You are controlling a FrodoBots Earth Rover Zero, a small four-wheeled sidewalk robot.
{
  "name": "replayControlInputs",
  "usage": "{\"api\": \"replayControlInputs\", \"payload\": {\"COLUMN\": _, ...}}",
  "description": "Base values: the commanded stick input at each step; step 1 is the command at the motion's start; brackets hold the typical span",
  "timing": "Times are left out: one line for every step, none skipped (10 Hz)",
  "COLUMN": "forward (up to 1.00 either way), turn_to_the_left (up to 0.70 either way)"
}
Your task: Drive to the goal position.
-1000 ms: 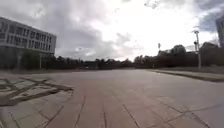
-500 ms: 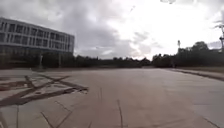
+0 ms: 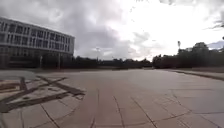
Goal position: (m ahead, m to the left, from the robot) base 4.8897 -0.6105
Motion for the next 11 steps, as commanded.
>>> {"api": "replayControlInputs", "payload": {"forward": 0.70, "turn_to_the_left": 0.00}}
{"api": "replayControlInputs", "payload": {"forward": 0.70, "turn_to_the_left": 0.00}}
{"api": "replayControlInputs", "payload": {"forward": 0.70, "turn_to_the_left": 0.00}}
{"api": "replayControlInputs", "payload": {"forward": 0.70, "turn_to_the_left": 0.00}}
{"api": "replayControlInputs", "payload": {"forward": 0.70, "turn_to_the_left": 0.00}}
{"api": "replayControlInputs", "payload": {"forward": 0.70, "turn_to_the_left": 0.00}}
{"api": "replayControlInputs", "payload": {"forward": 0.70, "turn_to_the_left": 0.06}}
{"api": "replayControlInputs", "payload": {"forward": 0.70, "turn_to_the_left": 0.20}}
{"api": "replayControlInputs", "payload": {"forward": 0.70, "turn_to_the_left": 0.34}}
{"api": "replayControlInputs", "payload": {"forward": 0.70, "turn_to_the_left": 0.35}}
{"api": "replayControlInputs", "payload": {"forward": 0.70, "turn_to_the_left": 0.35}}
